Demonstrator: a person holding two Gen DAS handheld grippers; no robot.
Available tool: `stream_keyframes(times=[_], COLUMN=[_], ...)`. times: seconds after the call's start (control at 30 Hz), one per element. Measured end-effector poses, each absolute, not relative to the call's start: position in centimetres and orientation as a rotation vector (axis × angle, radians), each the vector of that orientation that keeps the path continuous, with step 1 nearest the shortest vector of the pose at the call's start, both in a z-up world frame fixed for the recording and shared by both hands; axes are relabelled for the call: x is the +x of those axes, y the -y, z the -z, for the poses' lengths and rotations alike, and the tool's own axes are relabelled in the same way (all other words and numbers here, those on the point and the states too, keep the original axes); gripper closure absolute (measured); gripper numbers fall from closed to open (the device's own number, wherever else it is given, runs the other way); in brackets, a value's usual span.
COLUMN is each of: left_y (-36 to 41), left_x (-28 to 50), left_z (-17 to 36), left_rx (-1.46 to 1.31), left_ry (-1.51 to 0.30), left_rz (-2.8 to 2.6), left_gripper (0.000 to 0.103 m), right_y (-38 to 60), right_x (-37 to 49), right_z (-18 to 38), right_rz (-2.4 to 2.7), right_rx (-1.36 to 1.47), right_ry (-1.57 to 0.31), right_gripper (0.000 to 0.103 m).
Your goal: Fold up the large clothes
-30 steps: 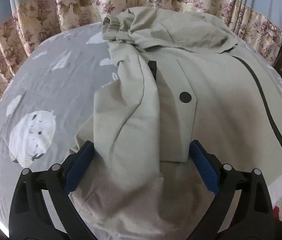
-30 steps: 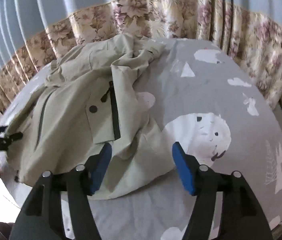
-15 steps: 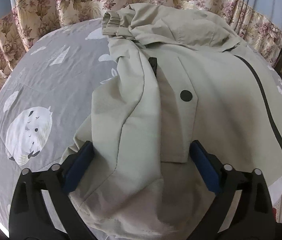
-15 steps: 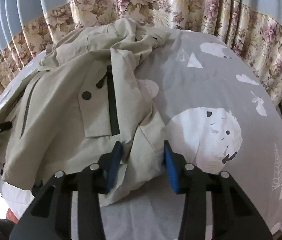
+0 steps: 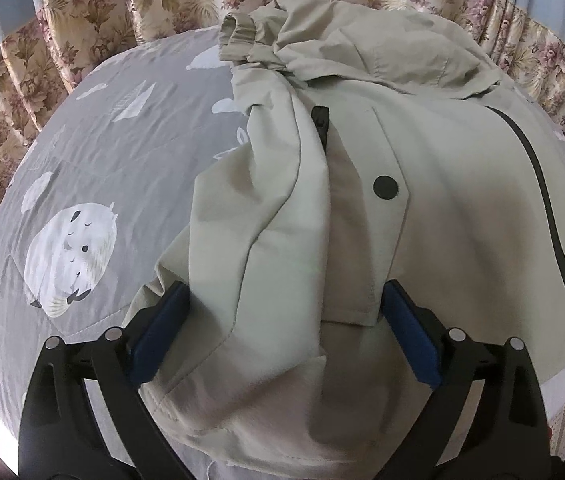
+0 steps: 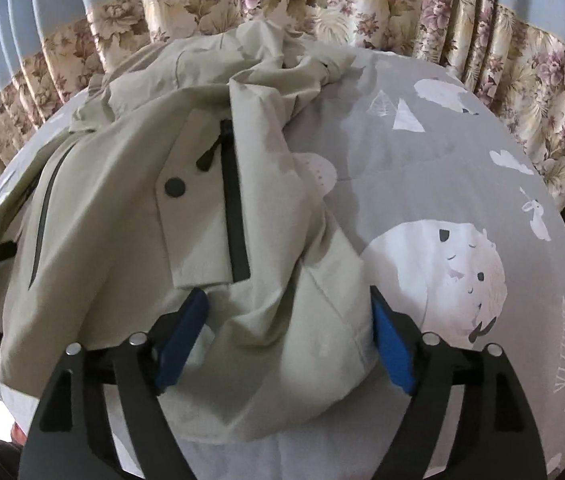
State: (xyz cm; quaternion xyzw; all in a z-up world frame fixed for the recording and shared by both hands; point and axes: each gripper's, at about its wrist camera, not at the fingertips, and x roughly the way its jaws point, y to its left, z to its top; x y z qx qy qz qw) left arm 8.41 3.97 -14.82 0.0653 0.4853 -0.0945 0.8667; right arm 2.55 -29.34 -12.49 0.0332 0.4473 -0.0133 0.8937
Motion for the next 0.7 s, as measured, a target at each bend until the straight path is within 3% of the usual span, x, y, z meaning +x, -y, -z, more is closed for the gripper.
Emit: stream_keyframes(times=[0.13, 0.3, 0.37, 0.4, 0.43, 0.5, 0.7], left_y=[-3.7, -3.4, -3.1, -3.0, -3.0, -3.1, -6.4], left_x=[8.2, 7.3, 6.9, 6.8, 6.7, 6.8, 7.3], left_z=[14.6, 13.8, 13.5, 13.1, 12.9, 12.2, 6.5], left_rx=[0.161, 0.196, 0.212, 0.219, 0.222, 0.199, 0.01], left_ry=[-1.018, -1.015, -1.018, -1.014, -1.009, -1.01, -0.928], left_rz=[0.197, 0.245, 0.285, 0.307, 0.324, 0.365, 0.464], left_gripper=[0.009, 0.033, 0.055, 0.065, 0.071, 0.099, 0.102], right_y=[29.5, 29.6, 29.1, 29.0, 29.1, 29.5, 30.3], right_x=[2.2, 1.7, 1.5, 1.3, 1.3, 1.5, 0.0], right_z=[12.5, 12.1, 11.6, 11.1, 10.9, 10.5, 4.3], right_rz=[0.032, 0.024, 0.005, -0.025, -0.044, -0.088, -0.255], right_rx=[0.069, 0.033, -0.004, 0.001, 0.023, 0.082, 0.233], right_ry=[-0.914, -0.93, -0.921, -0.911, -0.91, -0.909, -0.752], right_gripper=[0.028, 0.039, 0.061, 0.083, 0.086, 0.089, 0.092])
